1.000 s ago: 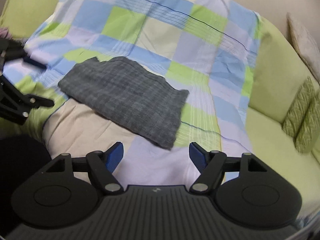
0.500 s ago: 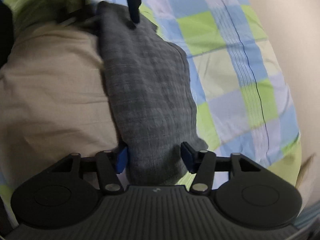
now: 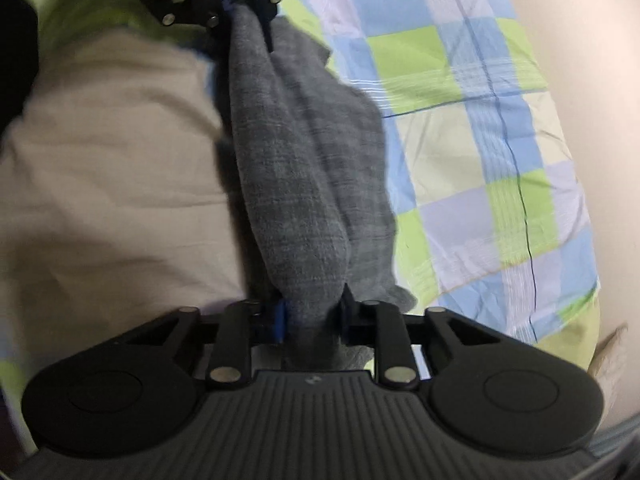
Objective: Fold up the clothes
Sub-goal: 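Grasp the folded grey garment end with both grippers and lift it, then carry the grey garment with both grippers onto the stack of folded clothes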
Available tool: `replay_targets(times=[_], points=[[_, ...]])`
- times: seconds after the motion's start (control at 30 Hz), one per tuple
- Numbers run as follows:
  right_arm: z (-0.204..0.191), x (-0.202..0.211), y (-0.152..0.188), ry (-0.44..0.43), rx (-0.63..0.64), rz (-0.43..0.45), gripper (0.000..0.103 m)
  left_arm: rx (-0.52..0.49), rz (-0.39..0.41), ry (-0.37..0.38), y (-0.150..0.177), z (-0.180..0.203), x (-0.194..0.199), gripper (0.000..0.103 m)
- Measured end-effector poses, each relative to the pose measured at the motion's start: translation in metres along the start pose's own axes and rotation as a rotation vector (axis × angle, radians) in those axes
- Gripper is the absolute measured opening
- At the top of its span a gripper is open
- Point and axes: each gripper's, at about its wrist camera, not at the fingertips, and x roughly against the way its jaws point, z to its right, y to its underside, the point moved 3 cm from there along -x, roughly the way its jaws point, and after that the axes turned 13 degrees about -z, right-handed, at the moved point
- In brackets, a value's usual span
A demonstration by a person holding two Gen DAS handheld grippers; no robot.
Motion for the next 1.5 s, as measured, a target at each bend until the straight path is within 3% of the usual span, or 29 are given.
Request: replay_targets(times=[0.13,0.2,0.43,0.57,0.63,0.7,0.8,0.87,0.93,1.0,1.1,1.2,1.33,1.43,1.5], points=[[0.02,0.058,0.017,-0.057,-0.082,-0.049,0.018,-0.052,0.094,0.06,-0.011,-0.017,0.046,0.017],[0.034,0.102,0.038,-0.073,-0.183,-0.098,0.017,-0.078,0.155,0.088,-0.027,-0.022,0.069,0.017],[0.06,0.189,0.127,-0.001,-0.469,-0.295,0.016,-0.21,0.442,0.122,-0.134,-0.01,0.133,0.017],[0.097,0.242,0.219,0.16,-0.572,-0.462,0.016,-0.256,0.656,0.126,-0.252,-0.001,0.178,0.017],[0.112,0.26,0.25,0.228,-0.588,-0.516,0.016,-0.25,0.773,0.127,-0.313,0.001,0.205,0.017],[0.14,0.296,0.304,0.379,-0.595,-0.621,0.016,-0.239,0.895,0.135,-0.372,0.006,0.231,0.017],[0.148,0.33,0.369,0.542,-0.61,-0.758,0.016,-0.289,1.053,0.199,-0.446,0.047,0.252,0.017],[0.132,0.338,0.405,0.583,-0.644,-0.849,0.017,-0.374,1.086,0.252,-0.473,0.092,0.246,0.017],[0.105,0.335,0.431,0.581,-0.678,-0.92,0.017,-0.465,1.083,0.313,-0.485,0.143,0.231,0.017],[0.046,0.314,0.455,0.508,-0.715,-1.019,0.017,-0.541,1.058,0.345,-0.485,0.178,0.214,0.017],[-0.008,0.291,0.46,0.393,-0.779,-1.049,0.017,-0.673,1.027,0.342,-0.47,0.231,0.182,0.017],[-0.031,0.283,0.453,0.391,-0.777,-1.042,0.019,-0.664,1.056,0.331,-0.461,0.236,0.174,0.019],[-0.028,0.285,0.453,0.383,-0.77,-1.051,0.027,-0.674,1.062,0.327,-0.461,0.232,0.177,0.026],[-0.037,0.292,0.446,0.384,-0.741,-1.075,0.028,-0.676,1.059,0.305,-0.458,0.225,0.179,0.035],[-0.043,0.301,0.447,0.397,-0.753,-1.077,0.027,-0.66,1.052,0.309,-0.459,0.221,0.173,0.034]])
